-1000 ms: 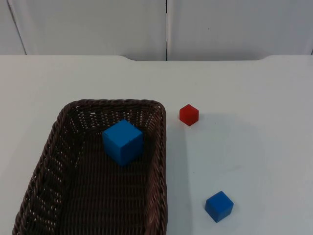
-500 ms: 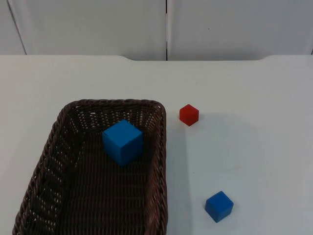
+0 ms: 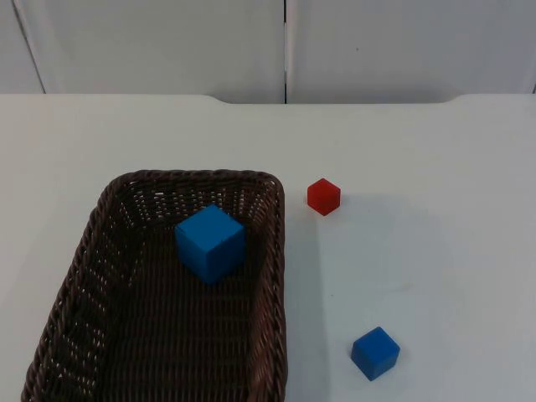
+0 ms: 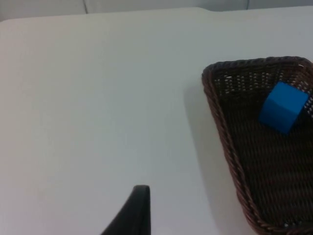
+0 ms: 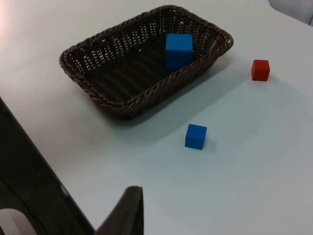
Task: Pick up the basket with the left hand and place the largest block into the basket with the right hand.
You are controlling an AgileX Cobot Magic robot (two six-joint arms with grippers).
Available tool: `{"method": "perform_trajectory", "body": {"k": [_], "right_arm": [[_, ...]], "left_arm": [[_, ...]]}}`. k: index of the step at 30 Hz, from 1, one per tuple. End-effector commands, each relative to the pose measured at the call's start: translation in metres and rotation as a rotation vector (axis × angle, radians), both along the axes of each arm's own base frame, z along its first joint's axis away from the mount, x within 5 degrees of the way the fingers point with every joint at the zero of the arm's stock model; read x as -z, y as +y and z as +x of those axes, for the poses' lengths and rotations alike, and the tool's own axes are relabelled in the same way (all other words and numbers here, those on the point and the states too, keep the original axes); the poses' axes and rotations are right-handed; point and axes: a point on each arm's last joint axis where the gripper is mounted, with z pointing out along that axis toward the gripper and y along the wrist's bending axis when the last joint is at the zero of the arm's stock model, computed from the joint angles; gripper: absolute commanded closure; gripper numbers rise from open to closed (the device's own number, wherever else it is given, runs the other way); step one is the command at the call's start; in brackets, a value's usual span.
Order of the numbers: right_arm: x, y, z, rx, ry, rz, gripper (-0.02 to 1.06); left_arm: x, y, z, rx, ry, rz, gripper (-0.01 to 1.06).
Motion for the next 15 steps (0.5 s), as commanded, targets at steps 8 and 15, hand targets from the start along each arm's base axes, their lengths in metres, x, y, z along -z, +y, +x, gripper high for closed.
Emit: {"method": "perform_trajectory", "body": {"k": [8,15], "right_arm": [[0.0006,0.0004,0.0005,0.005,-0.006,0.007,-0.01],[0.0006,0.0004,0.0005,0.007,-0.006,0.007,-0.01]], "left_arm": [[0.0003,-0.0002,0.0007,-0.044,-0.012,-0.001,0.00],[0.0003,-0.0002,0.0007,-0.044,-0.012,-0.001,0.00]]}}
